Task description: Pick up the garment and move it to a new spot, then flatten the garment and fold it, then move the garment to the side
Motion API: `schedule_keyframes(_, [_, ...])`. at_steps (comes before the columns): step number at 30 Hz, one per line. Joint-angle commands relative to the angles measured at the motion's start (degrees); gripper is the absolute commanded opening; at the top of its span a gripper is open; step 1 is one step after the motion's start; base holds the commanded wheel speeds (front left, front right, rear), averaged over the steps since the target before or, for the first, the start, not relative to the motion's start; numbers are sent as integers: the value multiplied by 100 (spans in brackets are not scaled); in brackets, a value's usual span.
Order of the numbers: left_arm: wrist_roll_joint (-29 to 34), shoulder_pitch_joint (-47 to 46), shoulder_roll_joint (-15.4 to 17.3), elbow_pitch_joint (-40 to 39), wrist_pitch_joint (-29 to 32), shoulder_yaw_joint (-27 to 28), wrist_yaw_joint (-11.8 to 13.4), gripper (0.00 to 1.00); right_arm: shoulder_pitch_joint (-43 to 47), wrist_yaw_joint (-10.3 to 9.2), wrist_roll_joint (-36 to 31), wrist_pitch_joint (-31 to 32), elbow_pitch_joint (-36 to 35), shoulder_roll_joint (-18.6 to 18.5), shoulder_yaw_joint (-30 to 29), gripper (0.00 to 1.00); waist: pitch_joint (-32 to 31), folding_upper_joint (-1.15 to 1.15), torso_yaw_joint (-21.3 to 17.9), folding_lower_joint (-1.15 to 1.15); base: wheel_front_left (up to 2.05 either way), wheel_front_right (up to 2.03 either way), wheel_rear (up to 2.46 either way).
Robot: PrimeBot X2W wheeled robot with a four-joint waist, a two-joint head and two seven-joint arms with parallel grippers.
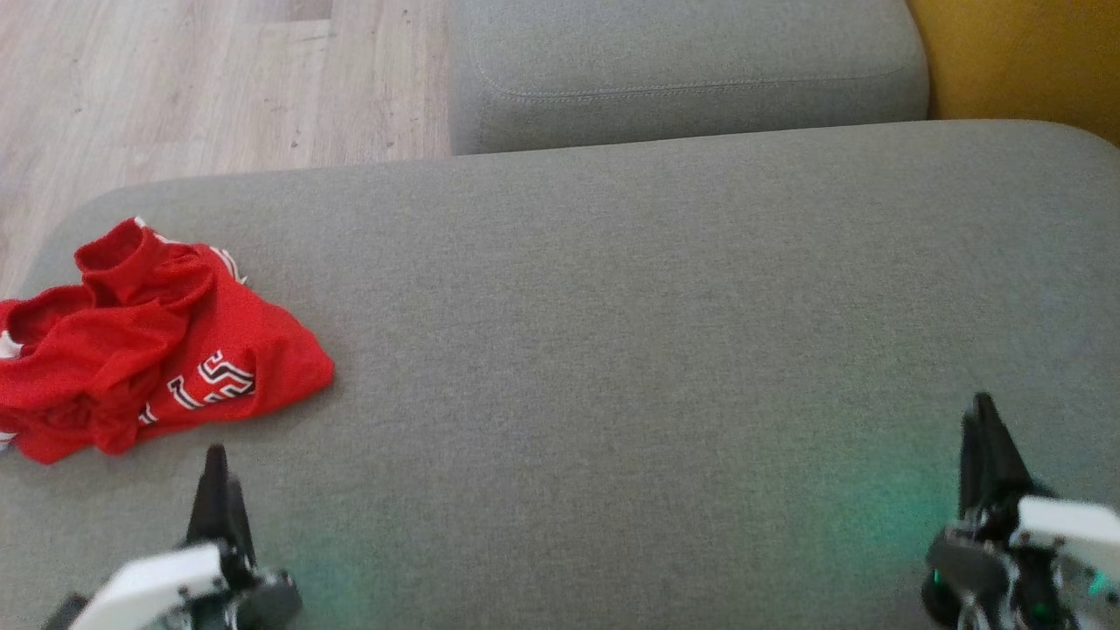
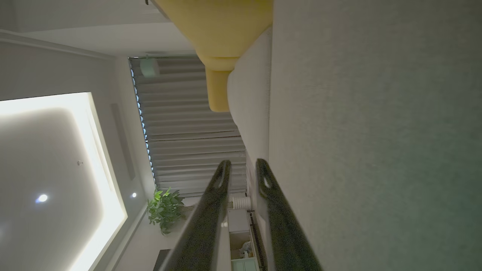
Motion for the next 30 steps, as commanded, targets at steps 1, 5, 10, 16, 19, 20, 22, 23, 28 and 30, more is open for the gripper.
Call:
schedule_keyframes(1, [1, -13, 1, -25, -3, -2, 0, 100, -15, 0, 0, -2, -22, -2, 4, 100, 1, 0, 0, 0, 0, 0, 0])
schedule_keyframes(5, [56, 31, -2, 6, -59, -63, -1, 100, 28, 0, -28, -58, 6, 3, 78, 100, 2, 0, 0, 0, 0, 0, 0])
schedule_keyframes(10, [277, 32, 0, -44, -144, -83, -3, 100, 10, 0, -219, -145, -36, 1, 155, 100, 5, 0, -2, 0, 0, 0, 0])
schedule_keyframes(16, [656, 36, 2, -132, -244, -98, 40, 100, 3, 0, -629, -246, -92, -2, 185, 100, 1, 0, -2, 0, 0, 0, 0])
schedule_keyframes(19, [890, 39, 3, -191, -295, -130, 93, 100, 3, -1, -884, -297, -138, -3, 207, 100, -5, 0, 1, 0, 0, 0, 0])
schedule_keyframes(20, [971, 41, 3, -215, -312, -143, 109, 100, 3, -1, -970, -314, -157, -4, 218, 100, -7, 0, 2, 0, 0, 0, 0])
schedule_keyframes(22, [1131, 46, 4, -266, -345, -173, 142, 100, 6, -1, -1169, -348, -194, -5, 240, 100, -12, 0, 5, 0, 0, 0, 0])
schedule_keyframes(23, [1204, 50, 5, -289, -362, -188, 160, 100, 9, -1, -1261, -364, -209, -5, 252, 100, -15, 0, 7, 0, 0, 0, 0])
schedule_keyframes(28, [1505, 77, 6, -391, -445, -258, 245, 100, 25, -1, -1671, -448, -283, -7, 328, 100, -33, 0, 10, 0, 0, 0, 0])
schedule_keyframes(30, [1621, 88, 7, -430, -479, -280, 272, 100, 31, -1, -1821, -482, -310, -8, 358, 100, -42, 0, 8, 0, 0, 0, 0])
